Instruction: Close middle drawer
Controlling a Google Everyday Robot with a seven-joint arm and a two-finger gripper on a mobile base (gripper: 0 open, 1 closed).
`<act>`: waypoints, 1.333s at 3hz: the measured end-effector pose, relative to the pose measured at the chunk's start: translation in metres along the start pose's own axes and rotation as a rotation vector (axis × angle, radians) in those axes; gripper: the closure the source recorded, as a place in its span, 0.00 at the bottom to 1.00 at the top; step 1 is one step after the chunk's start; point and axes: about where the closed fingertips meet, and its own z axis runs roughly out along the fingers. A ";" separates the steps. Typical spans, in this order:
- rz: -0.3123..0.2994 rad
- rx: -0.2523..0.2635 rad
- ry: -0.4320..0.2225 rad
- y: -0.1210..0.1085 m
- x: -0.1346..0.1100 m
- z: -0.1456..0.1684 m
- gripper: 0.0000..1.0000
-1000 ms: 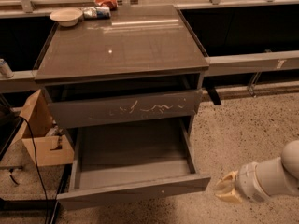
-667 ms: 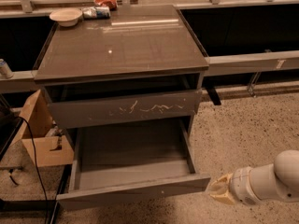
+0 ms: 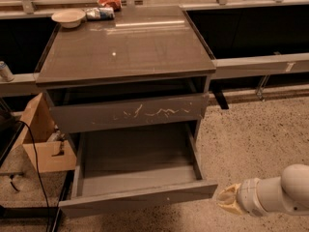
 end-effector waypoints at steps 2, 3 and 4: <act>-0.069 0.023 -0.006 -0.014 0.024 0.050 1.00; -0.112 -0.018 0.001 -0.014 0.032 0.080 1.00; -0.179 -0.089 0.006 -0.004 0.031 0.114 1.00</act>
Offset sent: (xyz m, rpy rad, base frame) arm 0.0287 0.0065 -0.0886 -0.0281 -0.0821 0.0850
